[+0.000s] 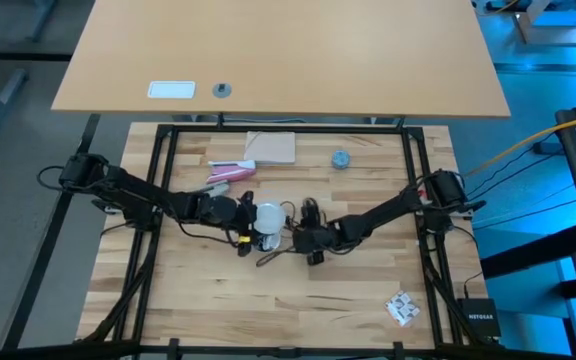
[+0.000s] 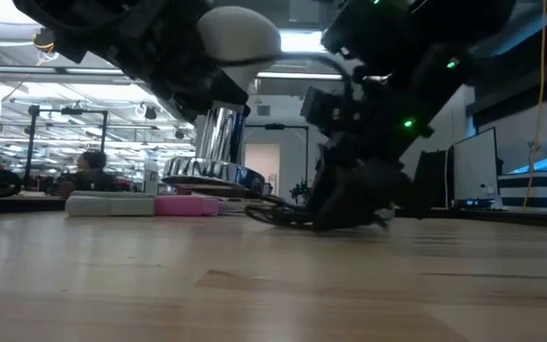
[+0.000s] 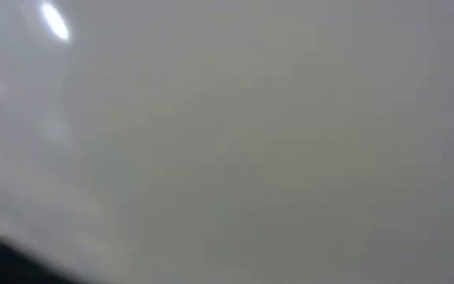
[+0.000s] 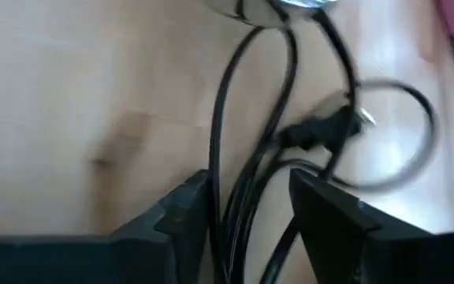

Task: Screw lightbulb
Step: Insert the white lightbulb into the desk lamp

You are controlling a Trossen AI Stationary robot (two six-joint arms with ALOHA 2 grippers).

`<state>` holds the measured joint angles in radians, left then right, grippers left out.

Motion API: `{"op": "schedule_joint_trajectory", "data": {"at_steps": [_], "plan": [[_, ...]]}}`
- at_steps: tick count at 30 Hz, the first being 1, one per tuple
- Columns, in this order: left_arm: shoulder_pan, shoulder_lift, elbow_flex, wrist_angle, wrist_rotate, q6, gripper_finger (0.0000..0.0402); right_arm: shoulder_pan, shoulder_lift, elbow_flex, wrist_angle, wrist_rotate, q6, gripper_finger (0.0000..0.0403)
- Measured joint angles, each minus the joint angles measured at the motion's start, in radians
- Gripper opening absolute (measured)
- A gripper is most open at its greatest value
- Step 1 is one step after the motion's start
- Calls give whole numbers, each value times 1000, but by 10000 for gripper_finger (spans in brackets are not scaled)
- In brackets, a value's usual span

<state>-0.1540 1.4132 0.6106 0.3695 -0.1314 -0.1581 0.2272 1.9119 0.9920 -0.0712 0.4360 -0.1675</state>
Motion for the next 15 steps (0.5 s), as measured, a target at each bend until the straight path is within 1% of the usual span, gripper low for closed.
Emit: {"op": "schedule_joint_trajectory", "data": {"at_steps": [6,10,15], "plan": [[-46,0,0,7,-2,1,153,-64,4,-3,66,13,-111,153],[-60,0,0,8,-1,1,153,-94,4,-3,105,11,-168,150],[-62,0,0,7,-1,1,153,-97,1,-3,126,18,-219,150]]}}
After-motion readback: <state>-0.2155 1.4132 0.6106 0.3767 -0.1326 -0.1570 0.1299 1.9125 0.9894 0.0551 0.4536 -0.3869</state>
